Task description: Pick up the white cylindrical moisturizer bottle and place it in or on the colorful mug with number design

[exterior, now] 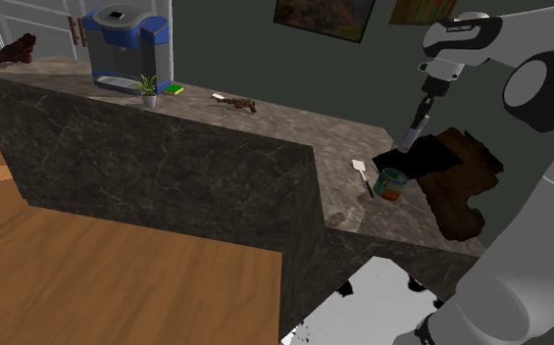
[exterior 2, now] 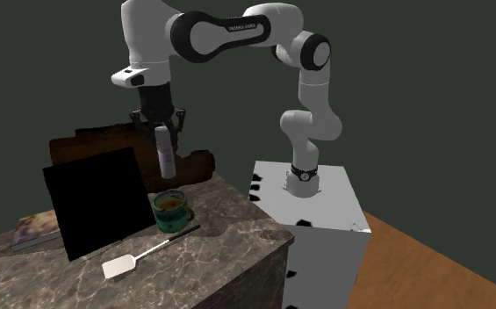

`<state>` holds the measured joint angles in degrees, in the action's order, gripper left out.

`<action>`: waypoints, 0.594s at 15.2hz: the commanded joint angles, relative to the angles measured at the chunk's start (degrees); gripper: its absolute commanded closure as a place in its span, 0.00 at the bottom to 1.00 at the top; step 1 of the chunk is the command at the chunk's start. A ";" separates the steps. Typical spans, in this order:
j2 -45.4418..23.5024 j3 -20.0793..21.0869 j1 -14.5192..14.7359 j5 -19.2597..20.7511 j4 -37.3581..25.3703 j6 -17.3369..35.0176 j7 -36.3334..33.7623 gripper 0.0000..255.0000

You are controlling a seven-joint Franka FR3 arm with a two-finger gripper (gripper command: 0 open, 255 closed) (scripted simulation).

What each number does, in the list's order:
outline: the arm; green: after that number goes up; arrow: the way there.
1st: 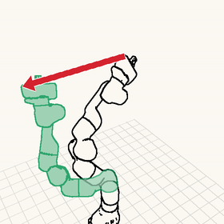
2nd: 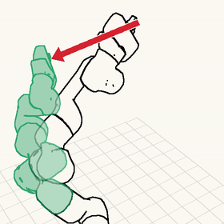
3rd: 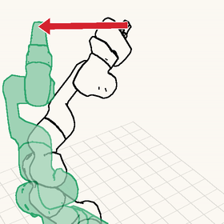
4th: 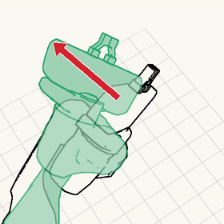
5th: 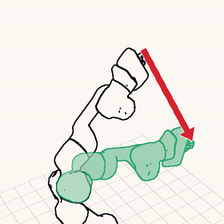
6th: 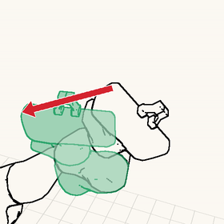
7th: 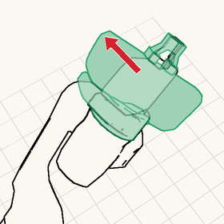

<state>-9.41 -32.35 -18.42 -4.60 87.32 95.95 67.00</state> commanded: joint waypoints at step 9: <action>0.83 -0.39 -0.37 0.30 7.27 6.53 1.37 1.00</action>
<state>-8.73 -32.76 -18.85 -4.38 93.61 101.58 68.38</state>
